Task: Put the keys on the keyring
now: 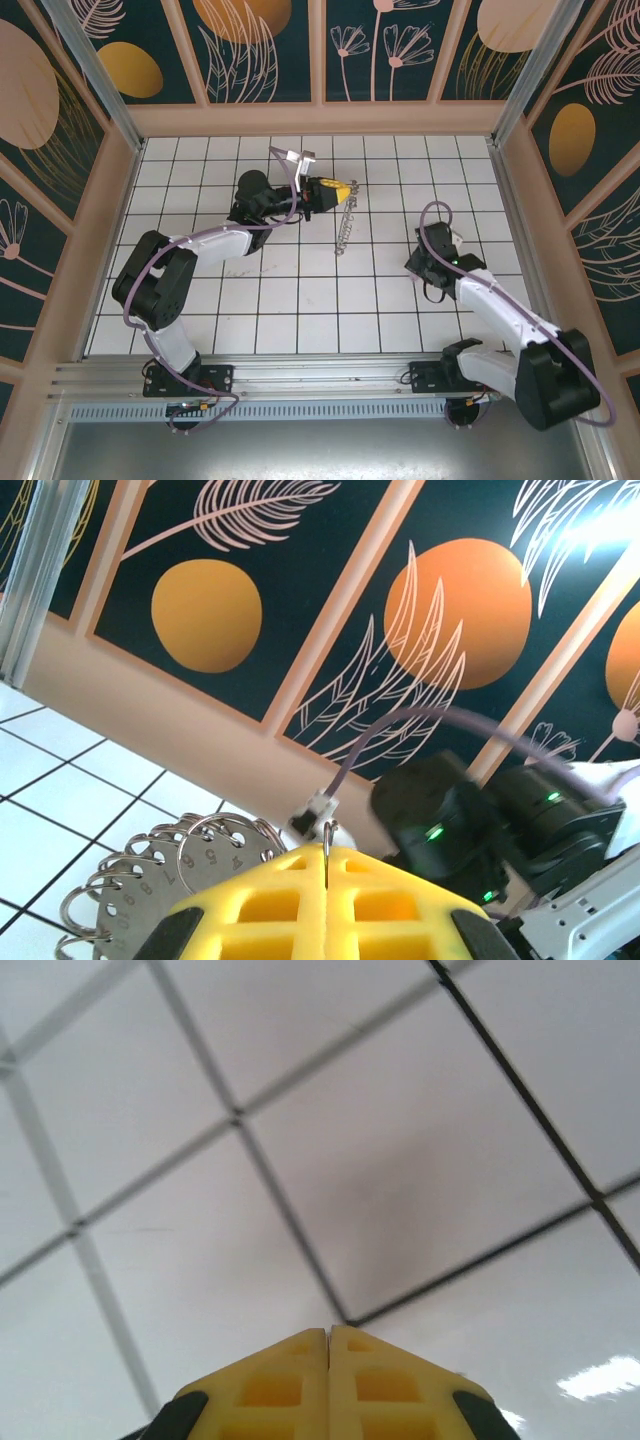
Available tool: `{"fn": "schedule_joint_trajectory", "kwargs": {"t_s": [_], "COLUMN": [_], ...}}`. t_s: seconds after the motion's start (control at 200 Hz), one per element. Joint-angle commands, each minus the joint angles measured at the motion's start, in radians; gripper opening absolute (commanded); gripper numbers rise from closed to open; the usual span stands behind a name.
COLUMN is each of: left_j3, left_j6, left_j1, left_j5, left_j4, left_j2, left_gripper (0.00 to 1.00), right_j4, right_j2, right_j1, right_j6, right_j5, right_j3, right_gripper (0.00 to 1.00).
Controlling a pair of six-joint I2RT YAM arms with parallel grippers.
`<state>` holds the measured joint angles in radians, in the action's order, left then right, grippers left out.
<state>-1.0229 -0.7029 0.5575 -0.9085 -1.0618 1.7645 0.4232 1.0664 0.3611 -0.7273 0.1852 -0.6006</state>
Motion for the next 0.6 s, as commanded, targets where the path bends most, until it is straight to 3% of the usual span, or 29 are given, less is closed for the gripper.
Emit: {"fn": "schedule_joint_trajectory", "kwargs": {"t_s": [0.0,0.11,0.295,0.596], "left_j3": [-0.028,-0.031,-0.034,-0.072], "left_j6": [0.083,0.135,0.191,0.23], "left_j1": [0.0,-0.001,-0.001,-0.001], "left_j5": [-0.021,-0.017,-0.01,-0.013], "left_j4": [0.052,0.116,0.181,0.223], "left_j2": [-0.044,-0.07,-0.089,-0.074], "left_gripper": [0.0,0.0,0.0,0.0], "right_j4": [-0.157,-0.287,-0.567,-0.823], "right_j2": [-0.067,-0.088,-0.106,-0.097], "right_j1": [-0.009,-0.055,-0.188,-0.254], "right_j6": [0.113,0.175,0.215,0.223], "right_j5": [-0.129,-0.275,-0.643,-0.983], "right_j3": [-0.052,-0.057,-0.008,-0.014], "right_gripper": [0.0,0.0,0.0,0.0]}}
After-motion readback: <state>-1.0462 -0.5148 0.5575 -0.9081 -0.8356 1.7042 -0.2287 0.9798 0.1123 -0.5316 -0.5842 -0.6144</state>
